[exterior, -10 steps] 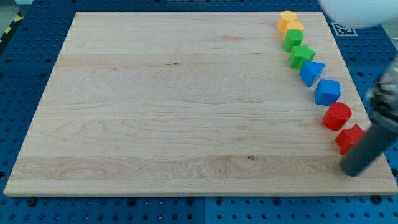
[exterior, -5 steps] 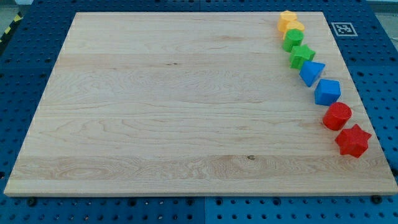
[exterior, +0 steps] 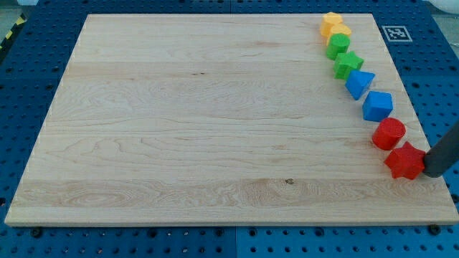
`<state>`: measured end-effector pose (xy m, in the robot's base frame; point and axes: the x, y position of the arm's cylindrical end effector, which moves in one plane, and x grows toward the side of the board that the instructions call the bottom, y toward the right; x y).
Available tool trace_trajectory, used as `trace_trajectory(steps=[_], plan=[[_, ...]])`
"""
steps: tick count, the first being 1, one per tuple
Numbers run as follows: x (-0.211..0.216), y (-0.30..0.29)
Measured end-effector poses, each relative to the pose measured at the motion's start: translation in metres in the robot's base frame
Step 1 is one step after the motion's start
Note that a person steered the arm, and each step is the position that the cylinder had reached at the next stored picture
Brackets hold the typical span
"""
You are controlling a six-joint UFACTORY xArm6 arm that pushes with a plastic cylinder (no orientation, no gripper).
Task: Adjust the red blocks in a vertical line
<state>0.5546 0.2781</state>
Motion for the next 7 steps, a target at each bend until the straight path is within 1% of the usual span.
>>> trace_trajectory(steps=[5,7], plan=[[-0.06,0.0],[-0.056,0.0]])
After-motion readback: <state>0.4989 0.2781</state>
